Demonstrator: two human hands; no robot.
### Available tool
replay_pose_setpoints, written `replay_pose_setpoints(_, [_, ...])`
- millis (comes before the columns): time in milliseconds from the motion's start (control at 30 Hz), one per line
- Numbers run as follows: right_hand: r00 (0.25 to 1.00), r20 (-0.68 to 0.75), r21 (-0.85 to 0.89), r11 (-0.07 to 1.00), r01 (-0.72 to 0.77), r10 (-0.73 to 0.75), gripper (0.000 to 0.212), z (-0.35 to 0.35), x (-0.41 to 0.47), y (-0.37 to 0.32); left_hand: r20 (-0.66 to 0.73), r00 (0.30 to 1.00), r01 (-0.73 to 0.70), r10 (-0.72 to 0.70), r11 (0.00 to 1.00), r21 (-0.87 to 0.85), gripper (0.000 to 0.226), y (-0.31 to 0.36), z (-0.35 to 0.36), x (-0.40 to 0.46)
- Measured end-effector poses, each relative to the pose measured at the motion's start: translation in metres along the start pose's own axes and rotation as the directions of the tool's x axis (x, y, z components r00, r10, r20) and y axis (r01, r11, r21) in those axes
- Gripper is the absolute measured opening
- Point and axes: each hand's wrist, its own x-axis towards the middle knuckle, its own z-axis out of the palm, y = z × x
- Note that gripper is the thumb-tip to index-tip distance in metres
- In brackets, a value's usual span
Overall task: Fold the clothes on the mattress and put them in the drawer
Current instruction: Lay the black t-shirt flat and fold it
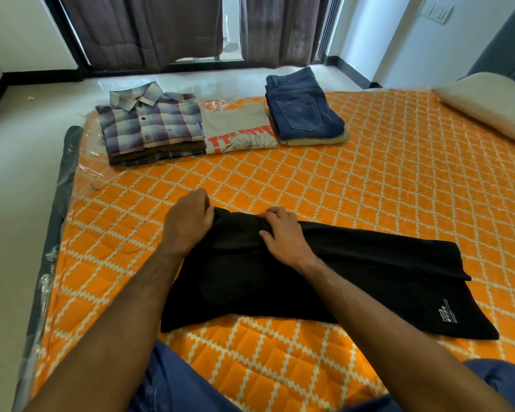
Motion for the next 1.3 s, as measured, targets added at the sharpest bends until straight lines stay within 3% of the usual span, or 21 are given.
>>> replay_pose_setpoints(33, [0.997,0.052,-0.080,0.995,0.065,-0.061,0.054,0.007,-0.001,-0.002,-0.062,0.991,-0.120,0.119,0.993,-0.018,0.018,0.012,0.007,-0.003])
replay_pose_setpoints(100, [0.976,0.193,-0.206,0.969,0.140,-0.100,0.064,0.023,-0.006,0.000,0.094,0.958,-0.274,0.270,0.961,0.029,0.046,0.025,0.030,-0.014])
replay_pose_setpoints(167, [0.965,0.257,-0.218,0.969,0.119,-0.061,0.070,0.032,-0.013,0.011,0.360,0.911,-0.266,0.202,0.954,0.137,0.069,0.022,0.056,-0.029])
replay_pose_setpoints(233, [0.976,0.218,-0.191,0.980,0.053,-0.011,0.073,0.028,-0.021,0.026,0.423,0.897,-0.226,0.126,0.955,0.195,0.084,0.007,0.071,-0.034])
replay_pose_setpoints(300, [0.982,0.177,-0.193,0.981,-0.035,0.070,0.074,0.011,-0.036,0.058,0.417,0.899,-0.232,0.135,0.953,0.192,0.088,0.007,0.079,-0.032])
replay_pose_setpoints(500, [0.936,0.177,-0.357,0.906,-0.228,0.305,0.079,-0.053,-0.107,0.176,0.344,0.926,-0.229,0.152,0.954,0.195,0.083,-0.002,0.087,-0.030])
replay_pose_setpoints(600, [0.863,0.138,-0.332,0.844,-0.422,0.486,0.083,-0.085,-0.140,0.224,0.296,0.915,-0.351,0.275,0.905,0.243,0.067,0.025,0.085,-0.028])
replay_pose_setpoints(733, [0.785,0.066,-0.227,0.775,-0.589,0.616,0.077,-0.108,-0.166,0.260,0.302,0.803,-0.591,0.514,0.754,0.287,0.050,0.102,0.088,-0.032])
replay_pose_setpoints(833, [0.738,-0.063,-0.139,0.727,-0.673,0.672,0.073,-0.115,-0.164,0.263,0.405,0.782,-0.593,0.474,0.766,0.248,0.050,0.169,0.096,-0.034])
replay_pose_setpoints(900, [0.641,-0.159,-0.061,0.641,-0.765,0.751,0.076,-0.119,-0.163,0.266,0.473,0.764,-0.591,0.440,0.771,0.237,0.053,0.203,0.104,-0.033])
replay_pose_setpoints(1000, [0.495,-0.173,0.113,0.517,-0.849,0.851,0.086,-0.127,-0.166,0.282,0.477,0.751,-0.608,0.457,0.760,0.230,0.052,0.233,0.112,-0.031])
replay_pose_setpoints(1067, [0.464,-0.144,0.233,0.486,-0.842,0.874,0.096,-0.134,-0.169,0.296,0.478,0.733,-0.634,0.483,0.740,0.224,0.051,0.248,0.120,-0.031])
replay_pose_setpoints(1167, [0.515,-0.021,0.336,0.491,-0.804,0.857,0.096,-0.149,-0.177,0.321,0.491,0.705,-0.662,0.511,0.724,0.197,0.056,0.280,0.140,-0.039])
replay_pose_setpoints(1233, [0.599,0.047,0.368,0.544,-0.754,0.799,0.069,-0.154,-0.186,0.333,0.505,0.708,-0.631,0.493,0.763,0.141,0.067,0.304,0.157,-0.049])
replay_pose_setpoints(1300, [0.677,0.029,0.354,0.626,-0.695,0.736,0.051,-0.153,-0.195,0.331,0.504,0.722,-0.588,0.475,0.805,0.083,0.074,0.323,0.175,-0.062])
